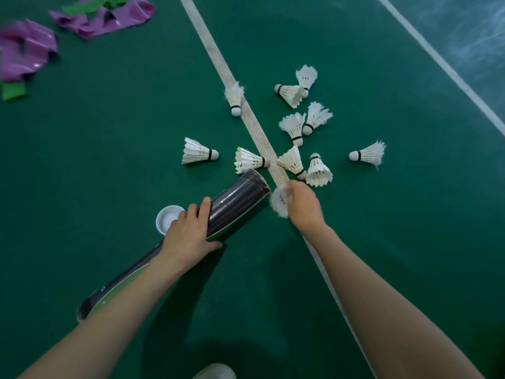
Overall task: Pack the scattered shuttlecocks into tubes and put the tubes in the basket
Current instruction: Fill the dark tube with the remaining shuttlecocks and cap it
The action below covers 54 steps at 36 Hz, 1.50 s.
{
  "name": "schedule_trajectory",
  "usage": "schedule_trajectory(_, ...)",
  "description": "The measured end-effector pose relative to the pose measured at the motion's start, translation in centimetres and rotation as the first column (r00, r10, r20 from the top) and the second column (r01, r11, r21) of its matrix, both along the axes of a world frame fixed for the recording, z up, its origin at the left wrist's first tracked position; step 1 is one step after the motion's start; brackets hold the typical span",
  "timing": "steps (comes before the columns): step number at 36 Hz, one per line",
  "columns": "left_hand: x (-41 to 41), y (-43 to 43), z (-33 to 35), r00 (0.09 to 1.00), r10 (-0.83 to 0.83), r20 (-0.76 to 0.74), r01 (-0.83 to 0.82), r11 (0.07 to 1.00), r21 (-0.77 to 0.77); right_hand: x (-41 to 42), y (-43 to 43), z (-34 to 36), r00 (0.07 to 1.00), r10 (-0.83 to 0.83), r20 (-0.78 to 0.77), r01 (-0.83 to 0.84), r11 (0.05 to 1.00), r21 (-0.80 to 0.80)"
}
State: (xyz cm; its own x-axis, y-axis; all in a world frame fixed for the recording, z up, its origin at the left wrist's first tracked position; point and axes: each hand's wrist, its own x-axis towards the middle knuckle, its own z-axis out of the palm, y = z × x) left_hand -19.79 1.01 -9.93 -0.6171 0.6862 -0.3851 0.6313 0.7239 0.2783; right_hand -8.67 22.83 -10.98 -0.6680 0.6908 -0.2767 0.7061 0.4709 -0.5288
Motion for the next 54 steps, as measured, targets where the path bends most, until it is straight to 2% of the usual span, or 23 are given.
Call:
schedule_trajectory(2, 0.3, 0.2, 0.2, 1.0, -0.011, -0.011, 0.011, 1.0, 0.013, 0.6, 0.5, 1.1, 0.971, -0.209, -0.114, 0.199, 0.975, -0.096)
schedule_trajectory(4, 0.5, 0.6, 0.4, 0.999, -0.018, -0.027, 0.019, 0.999, 0.03, 1.2, 1.1, 2.5, 0.913, -0.352, -0.204, 0.318, 0.93, -0.182)
schedule_trajectory(9, 1.1, 1.4, 1.1, 0.999, -0.025, -0.039, 0.028, 0.998, 0.064, 2.2, 3.1, 5.0, 0.775, -0.502, -0.384, 0.459, 0.865, -0.203)
schedule_trajectory(12, 1.5, 1.6, 1.6, 0.998, -0.042, -0.036, 0.045, 0.996, 0.083, 2.0, 3.8, 6.2, 0.672, -0.617, -0.409, 0.496, 0.786, -0.37)
schedule_trajectory(14, 1.7, 1.8, 2.0, 0.997, -0.058, -0.041, 0.062, 0.992, 0.108, 2.1, 4.0, 6.7, 0.706, -0.604, -0.369, 0.43, 0.78, -0.455)
schedule_trajectory(16, 2.0, 1.9, 2.4, 0.996, -0.071, -0.051, 0.078, 0.985, 0.153, 2.2, 3.6, 7.4, 0.782, -0.544, -0.303, 0.309, 0.762, -0.57)
schedule_trajectory(19, 2.5, 2.0, 2.9, 0.995, -0.09, -0.054, 0.099, 0.974, 0.204, 2.3, 2.6, 7.8, 0.897, -0.378, -0.23, 0.202, 0.812, -0.548)
schedule_trajectory(24, 3.0, 2.0, 3.4, 0.995, -0.089, -0.054, 0.099, 0.966, 0.24, 2.5, 1.0, 8.4, 0.888, -0.358, -0.29, 0.128, 0.797, -0.59)
schedule_trajectory(28, 3.0, 2.1, 3.5, 0.996, -0.077, -0.056, 0.088, 0.965, 0.245, 3.0, 0.0, 8.9, 0.864, -0.309, -0.398, 0.07, 0.856, -0.513)
schedule_trajectory(32, 3.1, 2.2, 3.5, 0.994, -0.083, -0.073, 0.099, 0.96, 0.26, 3.0, -1.2, 8.9, 0.883, -0.257, -0.392, 0.02, 0.856, -0.517)
schedule_trajectory(35, 2.9, 2.5, 3.6, 0.993, -0.093, -0.075, 0.109, 0.962, 0.249, 2.7, -1.5, 8.1, 0.919, -0.257, -0.299, 0.028, 0.798, -0.602)
schedule_trajectory(39, 2.8, 2.8, 3.4, 0.995, -0.071, -0.071, 0.086, 0.968, 0.234, 2.4, -0.8, 7.1, 0.923, -0.26, -0.283, 0.022, 0.771, -0.637)
schedule_trajectory(43, 2.4, 3.5, 2.9, 0.997, -0.065, -0.042, 0.071, 0.982, 0.177, 1.9, 0.1, 6.3, 0.869, -0.374, -0.324, 0.156, 0.828, -0.539)
schedule_trajectory(45, 2.0, 3.9, 2.5, 0.999, -0.033, -0.012, 0.034, 0.988, 0.148, 1.6, 1.2, 5.5, 0.849, -0.421, -0.319, 0.275, 0.868, -0.413)
schedule_trajectory(47, 1.6, 4.2, 2.2, 1.0, 0.005, 0.015, -0.007, 0.991, 0.134, 1.3, 2.8, 4.5, 0.877, -0.41, -0.25, 0.338, 0.897, -0.286)
schedule_trajectory(50, 1.2, 4.5, 1.8, 0.999, 0.028, 0.028, -0.031, 0.993, 0.112, 0.5, 4.2, 3.3, 0.914, -0.39, -0.112, 0.348, 0.896, -0.278)
schedule_trajectory(54, 1.3, 4.7, 1.3, 0.999, 0.005, 0.047, -0.009, 0.996, 0.087, -0.8, 4.8, 2.5, 0.929, -0.369, -0.021, 0.347, 0.892, -0.291)
